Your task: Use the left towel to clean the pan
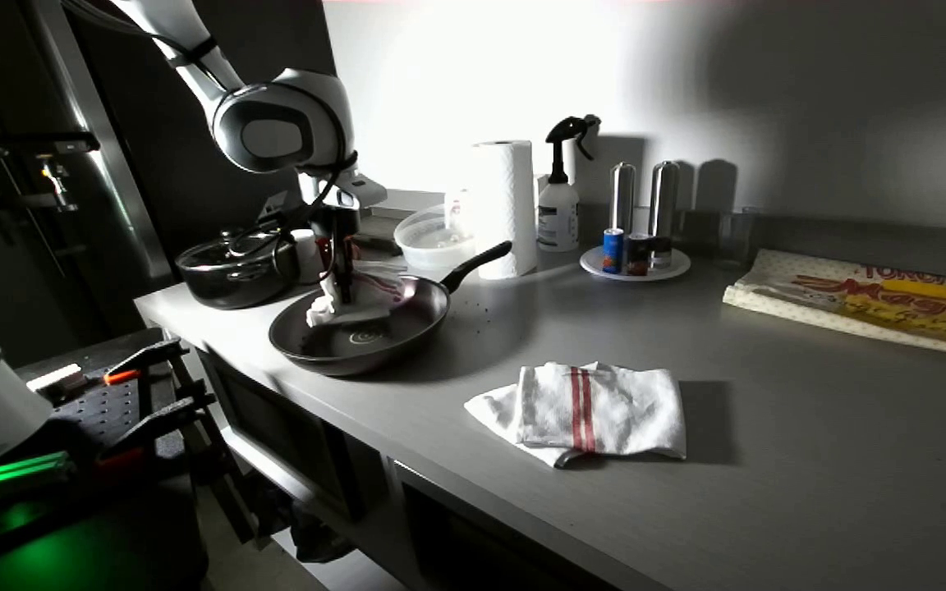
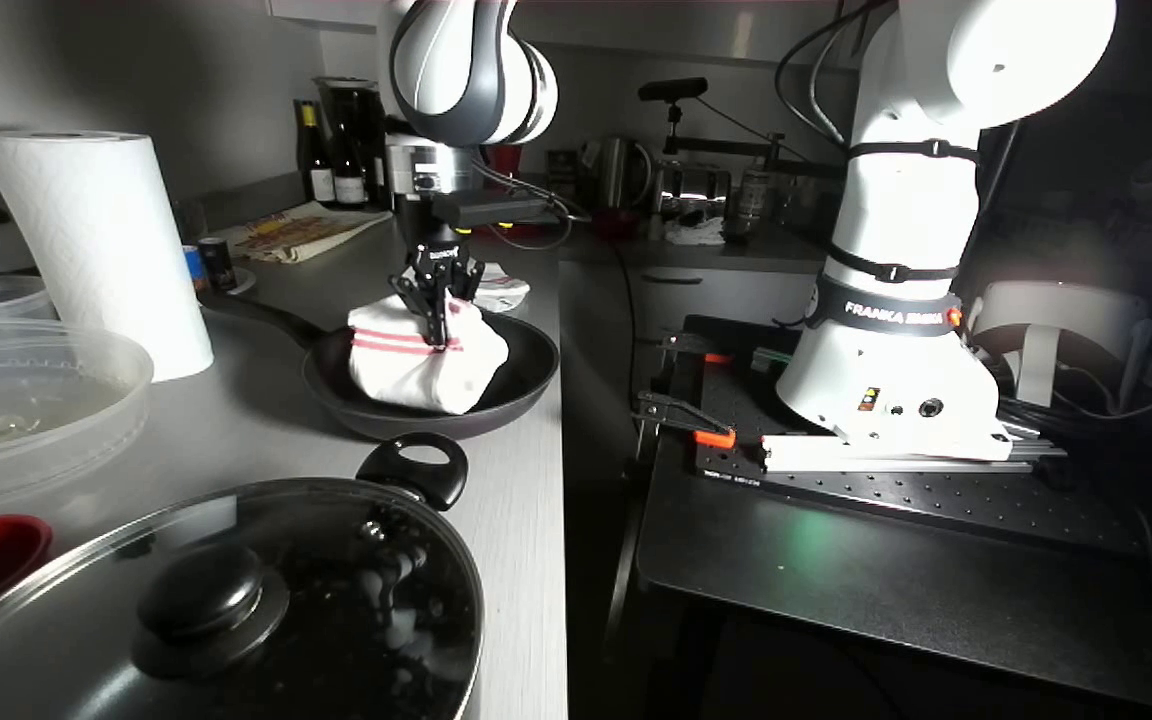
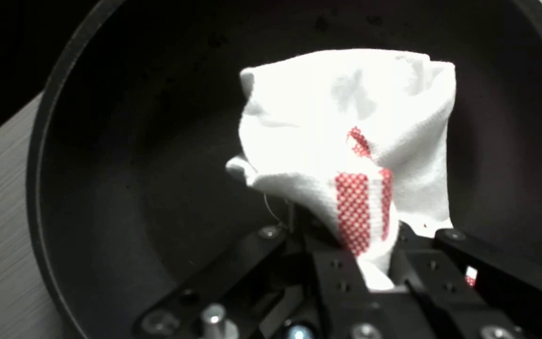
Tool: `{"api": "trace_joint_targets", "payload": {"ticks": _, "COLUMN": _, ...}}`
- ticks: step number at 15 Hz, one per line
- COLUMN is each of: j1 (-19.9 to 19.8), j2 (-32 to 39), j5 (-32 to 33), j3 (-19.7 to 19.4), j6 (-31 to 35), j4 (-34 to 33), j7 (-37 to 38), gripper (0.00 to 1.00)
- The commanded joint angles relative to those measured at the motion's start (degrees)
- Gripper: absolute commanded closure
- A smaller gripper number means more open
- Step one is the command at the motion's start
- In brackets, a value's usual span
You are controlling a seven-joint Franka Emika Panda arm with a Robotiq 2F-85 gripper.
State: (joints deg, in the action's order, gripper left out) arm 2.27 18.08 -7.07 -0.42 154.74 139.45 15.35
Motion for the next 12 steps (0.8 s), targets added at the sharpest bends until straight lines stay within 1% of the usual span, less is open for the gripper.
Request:
{"api": "trace_joint_targets", "payload": {"ticks": 1, "j1": 1.4, "j2": 5.0, "j5": 0.8, "j3": -0.3, "j6": 0.5, "j4": -3.2, "j7": 1.1, "gripper": 0.96}}
{"api": "trace_joint_targets", "payload": {"ticks": 7, "j1": 4.2, "j2": 10.5, "j5": 1.5, "j3": -0.6, "j6": 4.4, "j4": -3.8, "j7": 1.3, "gripper": 0.96}}
{"api": "trace_joint_targets", "payload": {"ticks": 9, "j1": 5.6, "j2": 11.6, "j5": 2.1, "j3": -0.7, "j6": 6.7, "j4": -3.1, "j7": 1.3, "gripper": 0.96}}
{"api": "trace_joint_targets", "payload": {"ticks": 12, "j1": 7.5, "j2": 11.9, "j5": 3.4, "j3": -1.4, "j6": 7.8, "j4": -2.6, "j7": 1.7, "gripper": 0.96}}
